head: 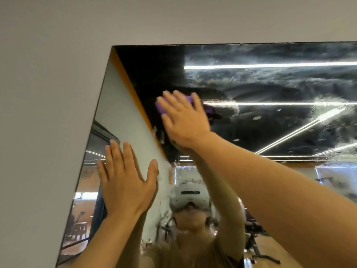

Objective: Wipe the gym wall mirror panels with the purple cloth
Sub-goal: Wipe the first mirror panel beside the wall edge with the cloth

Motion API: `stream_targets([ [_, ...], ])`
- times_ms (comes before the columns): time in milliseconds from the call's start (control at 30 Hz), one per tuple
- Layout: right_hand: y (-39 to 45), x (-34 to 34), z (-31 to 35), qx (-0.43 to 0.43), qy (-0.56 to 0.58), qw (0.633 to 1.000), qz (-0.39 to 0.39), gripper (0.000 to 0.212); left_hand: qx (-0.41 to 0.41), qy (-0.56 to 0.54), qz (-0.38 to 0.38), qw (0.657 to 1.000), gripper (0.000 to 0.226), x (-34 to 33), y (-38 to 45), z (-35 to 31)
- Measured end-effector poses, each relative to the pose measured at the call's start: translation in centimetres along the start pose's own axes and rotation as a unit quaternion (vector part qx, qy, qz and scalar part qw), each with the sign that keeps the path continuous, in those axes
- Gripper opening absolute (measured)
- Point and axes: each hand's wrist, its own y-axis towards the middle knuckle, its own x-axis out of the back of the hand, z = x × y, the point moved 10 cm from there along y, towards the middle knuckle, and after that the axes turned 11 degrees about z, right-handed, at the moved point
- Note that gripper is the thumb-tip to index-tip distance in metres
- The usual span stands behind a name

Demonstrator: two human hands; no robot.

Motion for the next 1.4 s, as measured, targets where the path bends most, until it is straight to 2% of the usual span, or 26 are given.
stream_targets([
  [67, -1.2, 1.5, -7.6, -0.126, 0.035, 0.991, -0.042, 0.056, 0.013, 0.005, 0.002, 1.000, 0.101, -0.1, 0.0, -0.2],
  [133, -3.4, 1.9, -14.1, -0.232, 0.075, 0.969, -0.039, 0.056, 0.034, 0.005, 0.003, 0.999, 0.102, -0.1, 0.0, -0.4],
  [233, -4.8, 1.9, -16.9, -0.288, 0.089, 0.953, -0.025, 0.056, 0.045, 0.004, 0.004, 0.999, 0.087, -0.4, 0.0, -1.6],
  [333, -2.5, 2.1, -13.8, -0.236, 0.082, 0.968, -0.038, 0.057, 0.025, 0.014, 0.003, 1.000, 0.078, -0.8, -0.1, -2.5],
  [500, 0.6, 1.2, -2.7, 0.000, 0.034, 0.999, -0.003, 0.055, 0.019, 0.010, -0.013, 1.000, 0.074, -1.1, -0.3, -1.8],
  [600, 0.4, 1.6, -2.2, 0.046, 0.056, 0.997, -0.019, 0.050, 0.017, 0.003, -0.014, 1.000, 0.073, -1.2, -0.3, -1.7],
  [667, -0.2, 2.6, -5.6, 0.007, 0.073, 0.995, -0.062, 0.045, 0.016, 0.006, -0.013, 1.000, 0.074, -1.3, -0.3, -1.7],
  [733, -1.6, 3.3, -11.2, -0.092, 0.069, 0.990, -0.086, 0.046, 0.010, 0.011, -0.018, 1.000, 0.072, -1.2, -0.3, -1.7],
  [800, -3.6, 3.2, -16.3, -0.188, 0.067, 0.977, -0.074, 0.049, 0.005, 0.014, -0.023, 1.000, 0.071, -1.3, -0.2, -1.7],
  [900, -5.8, 2.6, -18.8, -0.249, 0.082, 0.964, -0.047, 0.054, 0.000, 0.018, -0.019, 1.000, 0.075, -1.6, -0.2, -1.9],
  [1000, -4.4, 2.1, -15.4, -0.234, 0.083, 0.968, -0.035, 0.056, -0.001, 0.026, 0.002, 1.000, 0.078, -1.7, -0.5, -2.1],
  [1133, -2.1, 0.5, -4.8, -0.059, 0.023, 0.998, 0.001, 0.055, 0.004, 0.022, 0.026, 0.999, 0.074, -1.3, -0.6, -2.4],
  [1200, -2.4, -0.5, -2.2, -0.015, 0.009, 1.000, 0.015, 0.055, -0.005, 0.020, 0.014, 1.000, 0.074, -1.0, -0.7, -2.9],
  [1300, -2.6, -0.2, -4.3, -0.020, 0.012, 1.000, 0.019, 0.055, -0.054, 0.013, 0.002, 0.998, 0.068, -1.1, -0.6, -4.2],
  [1400, -4.2, 1.1, -12.4, -0.137, 0.038, 0.990, -0.005, 0.054, -0.067, -0.016, 0.020, 0.997, 0.070, -1.7, -0.3, -4.7],
])
